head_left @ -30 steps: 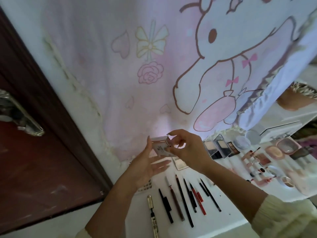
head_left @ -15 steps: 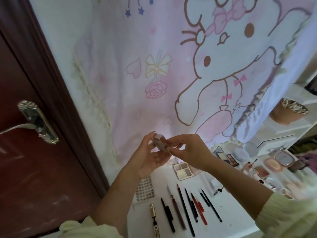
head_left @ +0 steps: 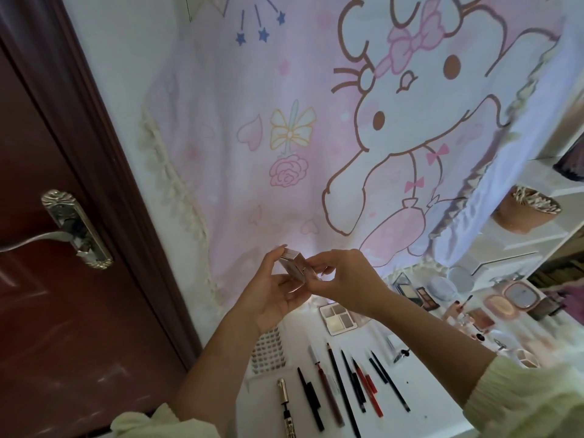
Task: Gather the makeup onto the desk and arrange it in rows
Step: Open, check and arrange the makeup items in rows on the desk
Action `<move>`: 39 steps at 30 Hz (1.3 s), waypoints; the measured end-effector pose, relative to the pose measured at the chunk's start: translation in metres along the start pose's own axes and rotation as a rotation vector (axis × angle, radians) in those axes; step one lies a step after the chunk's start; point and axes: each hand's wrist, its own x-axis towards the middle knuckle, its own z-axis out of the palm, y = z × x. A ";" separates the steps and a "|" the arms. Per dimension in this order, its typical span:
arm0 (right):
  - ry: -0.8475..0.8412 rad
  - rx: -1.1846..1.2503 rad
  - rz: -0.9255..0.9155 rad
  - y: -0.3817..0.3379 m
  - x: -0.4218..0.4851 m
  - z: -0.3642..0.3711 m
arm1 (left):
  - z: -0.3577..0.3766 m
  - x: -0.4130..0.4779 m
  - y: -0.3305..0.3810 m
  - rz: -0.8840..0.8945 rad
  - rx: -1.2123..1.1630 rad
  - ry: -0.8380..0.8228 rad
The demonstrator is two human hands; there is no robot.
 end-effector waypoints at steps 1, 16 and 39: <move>0.007 -0.020 -0.004 -0.001 0.000 0.001 | 0.001 -0.001 0.000 0.009 -0.008 0.001; 0.028 -0.084 -0.056 -0.004 0.004 0.012 | 0.005 -0.001 -0.003 0.140 0.043 -0.024; 0.040 -0.033 -0.107 -0.006 0.012 0.019 | -0.002 0.006 -0.005 0.205 0.158 -0.090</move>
